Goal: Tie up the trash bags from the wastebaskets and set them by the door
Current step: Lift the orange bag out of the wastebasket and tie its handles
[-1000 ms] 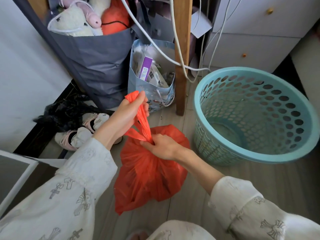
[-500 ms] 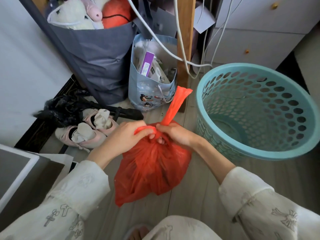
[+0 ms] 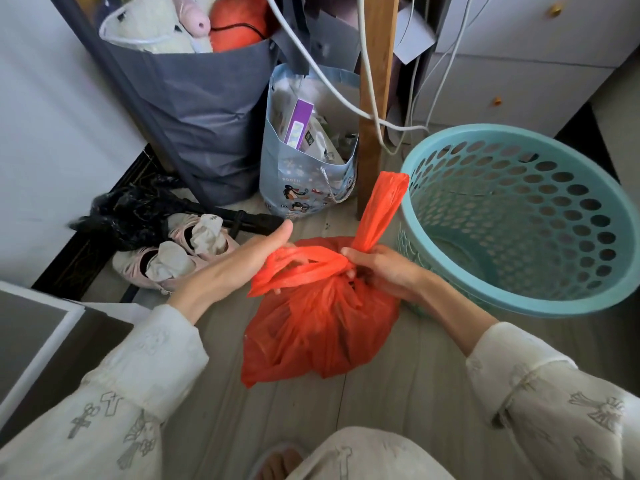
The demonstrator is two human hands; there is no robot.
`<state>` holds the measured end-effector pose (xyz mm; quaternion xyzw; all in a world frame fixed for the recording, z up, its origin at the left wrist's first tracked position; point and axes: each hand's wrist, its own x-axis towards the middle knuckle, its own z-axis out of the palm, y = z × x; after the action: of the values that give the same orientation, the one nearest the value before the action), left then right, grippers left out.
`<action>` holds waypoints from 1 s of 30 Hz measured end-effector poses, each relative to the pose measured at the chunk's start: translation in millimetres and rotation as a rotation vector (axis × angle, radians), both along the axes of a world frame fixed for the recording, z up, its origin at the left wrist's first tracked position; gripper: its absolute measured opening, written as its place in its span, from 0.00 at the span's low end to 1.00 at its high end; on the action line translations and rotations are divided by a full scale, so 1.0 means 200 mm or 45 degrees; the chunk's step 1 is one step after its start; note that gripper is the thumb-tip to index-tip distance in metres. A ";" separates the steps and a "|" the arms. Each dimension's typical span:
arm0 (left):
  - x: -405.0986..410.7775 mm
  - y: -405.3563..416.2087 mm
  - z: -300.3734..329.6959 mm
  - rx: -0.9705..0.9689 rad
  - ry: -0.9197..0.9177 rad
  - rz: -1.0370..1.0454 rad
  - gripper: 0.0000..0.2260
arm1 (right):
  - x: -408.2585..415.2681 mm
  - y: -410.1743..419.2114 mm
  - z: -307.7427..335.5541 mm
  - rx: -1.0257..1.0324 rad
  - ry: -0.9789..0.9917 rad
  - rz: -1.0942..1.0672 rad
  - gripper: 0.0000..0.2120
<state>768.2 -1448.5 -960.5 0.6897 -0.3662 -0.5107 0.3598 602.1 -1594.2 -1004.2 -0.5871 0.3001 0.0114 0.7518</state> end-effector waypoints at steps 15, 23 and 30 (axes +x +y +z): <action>-0.18 -0.09 -0.28 -0.262 -0.517 -0.139 0.11 | -0.05 0.00 0.05 -0.061 -0.008 0.355 0.09; -0.19 -0.08 -0.28 -0.331 -0.726 -0.129 0.03 | -0.01 0.05 0.08 -0.458 0.011 0.309 0.13; -0.20 -0.13 -0.28 -0.227 -0.477 0.038 0.05 | 0.00 0.06 0.00 -1.230 0.067 0.121 0.09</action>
<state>728.6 -1474.1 -1016.3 0.7434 -0.4603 -0.3337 0.3524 601.5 -1582.6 -1003.6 -0.8814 0.2628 -0.0802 0.3842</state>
